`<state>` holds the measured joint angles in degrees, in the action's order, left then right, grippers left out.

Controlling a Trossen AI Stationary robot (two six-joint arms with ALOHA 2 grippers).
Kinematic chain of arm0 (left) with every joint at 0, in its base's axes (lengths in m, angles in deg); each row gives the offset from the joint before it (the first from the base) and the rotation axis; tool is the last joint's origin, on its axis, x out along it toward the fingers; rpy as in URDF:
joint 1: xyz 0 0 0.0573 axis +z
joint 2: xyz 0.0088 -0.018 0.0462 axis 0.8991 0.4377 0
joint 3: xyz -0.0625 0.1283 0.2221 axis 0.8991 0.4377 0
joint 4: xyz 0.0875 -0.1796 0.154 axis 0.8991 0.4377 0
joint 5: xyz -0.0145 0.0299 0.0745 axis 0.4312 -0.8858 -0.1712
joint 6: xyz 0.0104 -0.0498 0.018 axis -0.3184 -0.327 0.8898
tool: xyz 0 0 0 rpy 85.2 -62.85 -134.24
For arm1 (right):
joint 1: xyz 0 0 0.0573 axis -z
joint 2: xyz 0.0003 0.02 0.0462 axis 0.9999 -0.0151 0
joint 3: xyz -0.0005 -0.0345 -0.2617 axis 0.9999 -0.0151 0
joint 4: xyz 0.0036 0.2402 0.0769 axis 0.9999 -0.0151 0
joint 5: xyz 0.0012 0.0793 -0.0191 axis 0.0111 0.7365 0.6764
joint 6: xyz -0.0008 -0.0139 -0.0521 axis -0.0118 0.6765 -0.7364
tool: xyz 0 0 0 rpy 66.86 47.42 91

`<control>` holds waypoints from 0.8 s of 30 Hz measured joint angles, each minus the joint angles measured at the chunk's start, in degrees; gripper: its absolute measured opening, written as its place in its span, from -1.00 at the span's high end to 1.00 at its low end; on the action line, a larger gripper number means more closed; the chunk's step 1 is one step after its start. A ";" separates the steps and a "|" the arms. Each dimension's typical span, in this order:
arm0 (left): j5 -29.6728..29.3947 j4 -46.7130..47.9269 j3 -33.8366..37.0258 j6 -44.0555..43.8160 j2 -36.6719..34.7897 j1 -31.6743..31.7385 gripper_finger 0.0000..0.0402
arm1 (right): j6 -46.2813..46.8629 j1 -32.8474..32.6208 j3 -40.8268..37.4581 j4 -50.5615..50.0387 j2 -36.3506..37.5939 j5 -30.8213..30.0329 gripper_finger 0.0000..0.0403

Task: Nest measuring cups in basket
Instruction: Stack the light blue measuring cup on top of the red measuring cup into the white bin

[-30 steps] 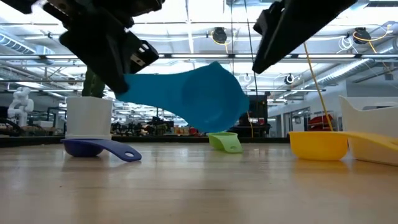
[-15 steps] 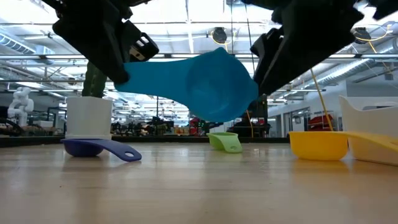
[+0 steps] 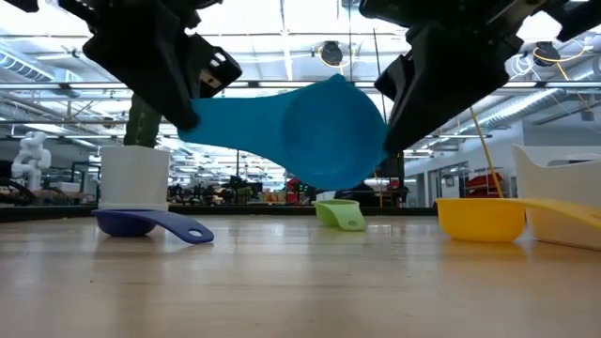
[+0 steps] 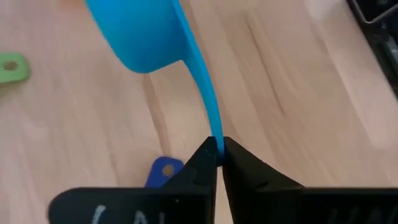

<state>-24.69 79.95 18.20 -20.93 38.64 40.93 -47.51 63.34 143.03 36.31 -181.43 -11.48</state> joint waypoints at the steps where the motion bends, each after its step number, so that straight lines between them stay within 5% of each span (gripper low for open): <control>1: -0.81 -0.62 0.00 -0.08 0.00 0.00 0.86 | 0.28 -0.04 -0.04 0.18 0.00 0.02 0.96; 8: -7.28 -5.57 -0.02 -2.98 -0.47 0.01 0.65 | 1.31 -0.11 -0.04 -0.45 0.90 -0.06 0.98; 17: -25.32 -5.97 -0.07 -0.40 -11.23 -1.40 0.34 | 3.55 -2.06 -1.73 -5.04 8.71 -2.61 0.99; 24: -27.04 -8.07 -0.05 4.14 -16.31 -0.06 0.31 | 3.77 -4.43 -7.97 0.15 17.89 -11.96 1.00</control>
<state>-51.74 71.88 18.15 -16.79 22.33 40.86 -43.74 58.91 135.07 36.47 -163.54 -23.43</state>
